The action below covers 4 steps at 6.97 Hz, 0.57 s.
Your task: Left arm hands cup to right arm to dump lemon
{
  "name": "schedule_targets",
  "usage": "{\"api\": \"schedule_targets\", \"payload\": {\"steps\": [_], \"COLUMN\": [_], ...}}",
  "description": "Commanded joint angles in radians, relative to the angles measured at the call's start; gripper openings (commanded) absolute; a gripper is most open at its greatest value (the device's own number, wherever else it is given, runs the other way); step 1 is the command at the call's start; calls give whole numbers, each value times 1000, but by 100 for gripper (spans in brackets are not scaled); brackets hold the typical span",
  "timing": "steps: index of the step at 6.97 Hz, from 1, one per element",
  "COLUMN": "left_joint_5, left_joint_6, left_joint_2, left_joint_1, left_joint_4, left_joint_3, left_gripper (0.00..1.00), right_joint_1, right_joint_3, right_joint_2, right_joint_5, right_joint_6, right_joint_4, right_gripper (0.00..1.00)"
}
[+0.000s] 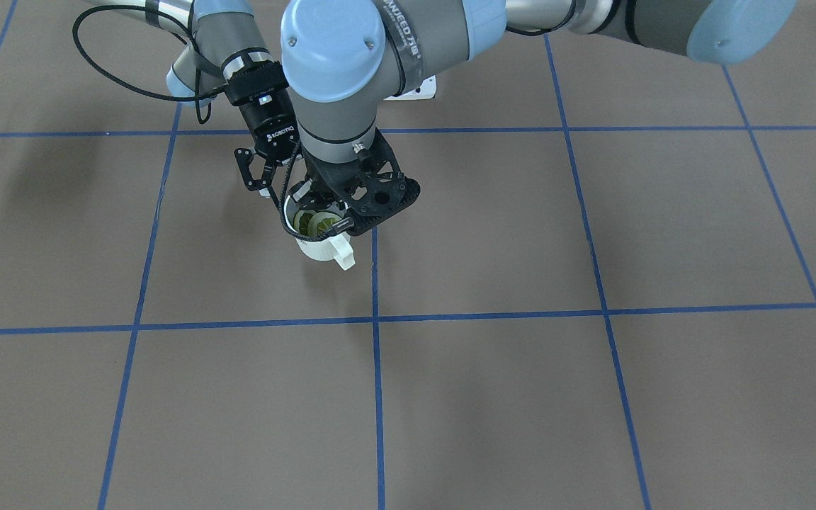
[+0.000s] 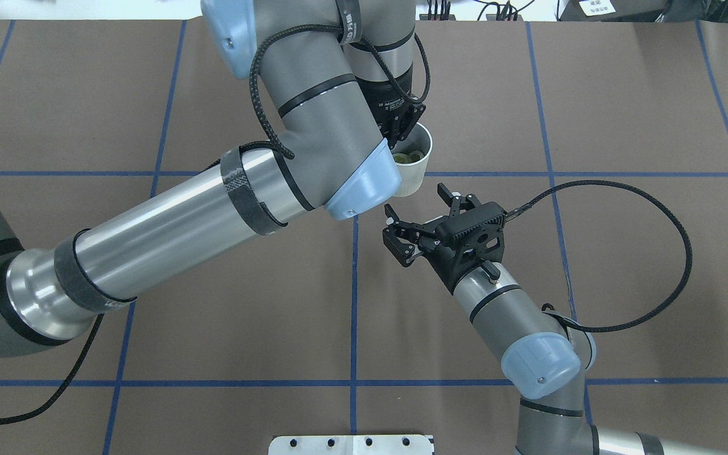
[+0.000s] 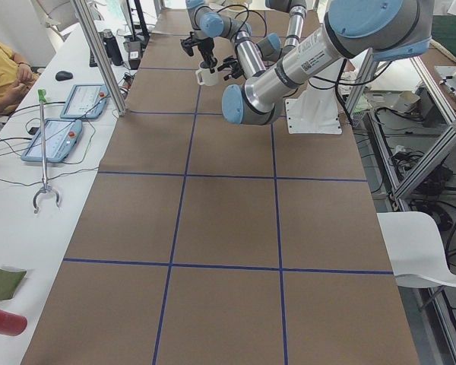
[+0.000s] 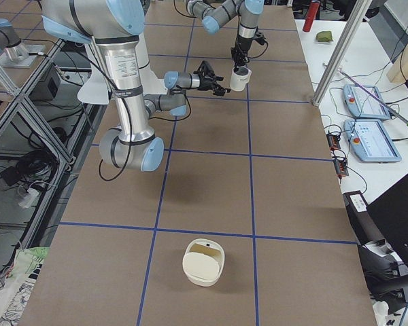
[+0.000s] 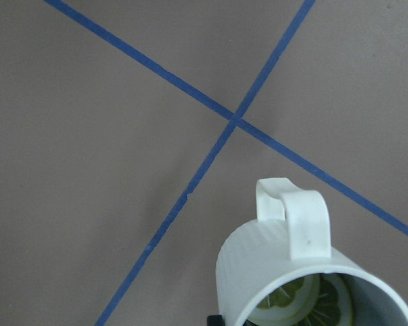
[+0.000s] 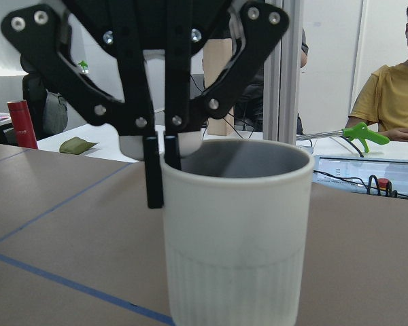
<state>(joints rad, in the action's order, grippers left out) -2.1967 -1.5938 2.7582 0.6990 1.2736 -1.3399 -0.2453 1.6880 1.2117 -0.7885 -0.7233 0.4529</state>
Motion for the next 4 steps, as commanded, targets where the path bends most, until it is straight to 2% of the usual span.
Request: {"api": "schedule_targets", "payload": {"steps": [1,4], "left_joint_5": [0,2], "left_joint_6": [0,-11], "left_joint_2": [0,0], "left_joint_1": [-10,-33], "left_joint_4": [0,1], "left_joint_3": [-7,-8], "left_gripper": [0,0], "right_joint_1": [-20,-25], "right_joint_3": [-4,-5], "right_joint_2": [-3,-9], "right_joint_5": [-1,-2], "right_joint_6": [-2,-5], "right_joint_4": [0,0], "right_gripper": [98,98]}}
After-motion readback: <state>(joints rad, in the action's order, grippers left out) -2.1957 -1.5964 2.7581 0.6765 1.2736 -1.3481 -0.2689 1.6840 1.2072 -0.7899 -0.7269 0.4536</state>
